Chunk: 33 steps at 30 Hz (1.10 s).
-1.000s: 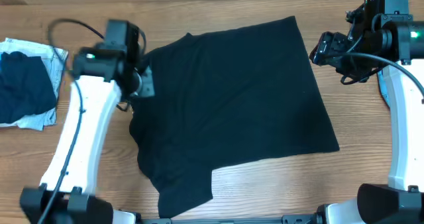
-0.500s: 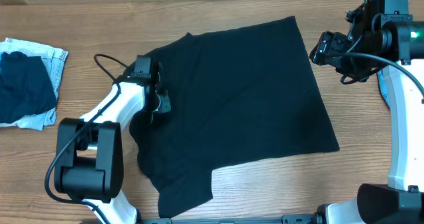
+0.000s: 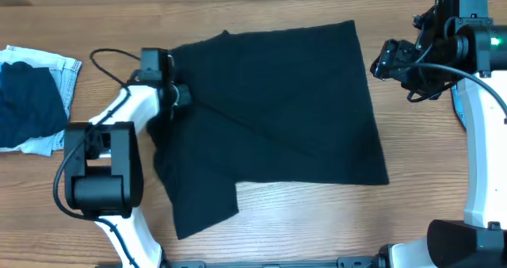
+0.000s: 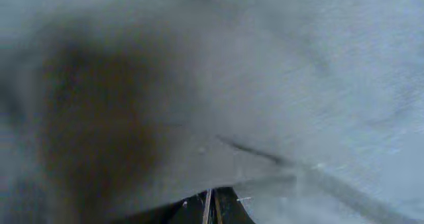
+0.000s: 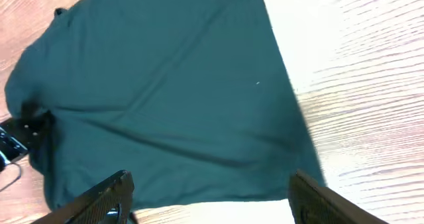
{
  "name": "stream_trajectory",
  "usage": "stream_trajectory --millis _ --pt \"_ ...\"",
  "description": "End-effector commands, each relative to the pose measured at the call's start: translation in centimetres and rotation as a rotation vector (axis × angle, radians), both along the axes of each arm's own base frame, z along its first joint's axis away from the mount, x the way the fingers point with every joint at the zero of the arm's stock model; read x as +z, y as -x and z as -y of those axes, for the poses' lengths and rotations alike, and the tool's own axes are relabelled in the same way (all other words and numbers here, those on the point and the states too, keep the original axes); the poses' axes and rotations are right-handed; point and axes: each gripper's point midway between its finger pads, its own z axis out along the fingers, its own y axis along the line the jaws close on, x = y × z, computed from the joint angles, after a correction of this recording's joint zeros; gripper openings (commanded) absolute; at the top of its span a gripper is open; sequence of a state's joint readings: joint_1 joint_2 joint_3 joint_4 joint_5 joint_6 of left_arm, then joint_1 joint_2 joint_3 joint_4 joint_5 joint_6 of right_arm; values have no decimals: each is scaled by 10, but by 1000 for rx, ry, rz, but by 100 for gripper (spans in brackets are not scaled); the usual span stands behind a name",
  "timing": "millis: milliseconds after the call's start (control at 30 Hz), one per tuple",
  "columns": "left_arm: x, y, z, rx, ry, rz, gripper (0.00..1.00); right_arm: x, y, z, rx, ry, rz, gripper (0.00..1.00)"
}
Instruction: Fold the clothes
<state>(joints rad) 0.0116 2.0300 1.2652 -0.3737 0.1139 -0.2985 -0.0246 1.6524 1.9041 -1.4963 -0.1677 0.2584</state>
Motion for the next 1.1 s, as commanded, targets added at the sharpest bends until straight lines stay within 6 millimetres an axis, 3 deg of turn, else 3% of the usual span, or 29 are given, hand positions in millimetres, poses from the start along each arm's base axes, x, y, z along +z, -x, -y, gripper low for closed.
stream_trajectory --millis 0,100,167,267,333,500,633,767,833,933,1067 --pt "-23 10 -57 41 -116 -105 4 2 0 2 -6 9 11 79" --pt "-4 4 -65 28 -113 -116 4 3 -1 2 -7 9 16 81" --pt "6 2 -57 -23 -79 -127 5 1 -2 2 -7 9 15 89" --pt "24 1 -53 -42 -71 -149 7 -11 -3 2 -7 9 -6 93" --pt "41 -2 -52 -48 -68 -148 8 -27 -4 2 -7 8 -39 93" --pt "94 7 -43 -66 -41 -188 6 -105 9 1 -6 3 -229 88" --pt "107 31 -27 -95 6 -250 6 -166 24 1 -33 -6 -331 96" --pt "117 57 -20 -108 31 -325 4 -190 36 -5 -17 -33 -367 93" --pt "140 71 -19 -110 27 -315 4 -190 38 -5 2 -29 -367 93" --pt "191 98 -22 -88 -8 -242 4 -190 43 -5 1 -31 -389 93" --pt "266 151 -34 -1 -108 -87 9 -189 51 -12 8 -74 -421 95"
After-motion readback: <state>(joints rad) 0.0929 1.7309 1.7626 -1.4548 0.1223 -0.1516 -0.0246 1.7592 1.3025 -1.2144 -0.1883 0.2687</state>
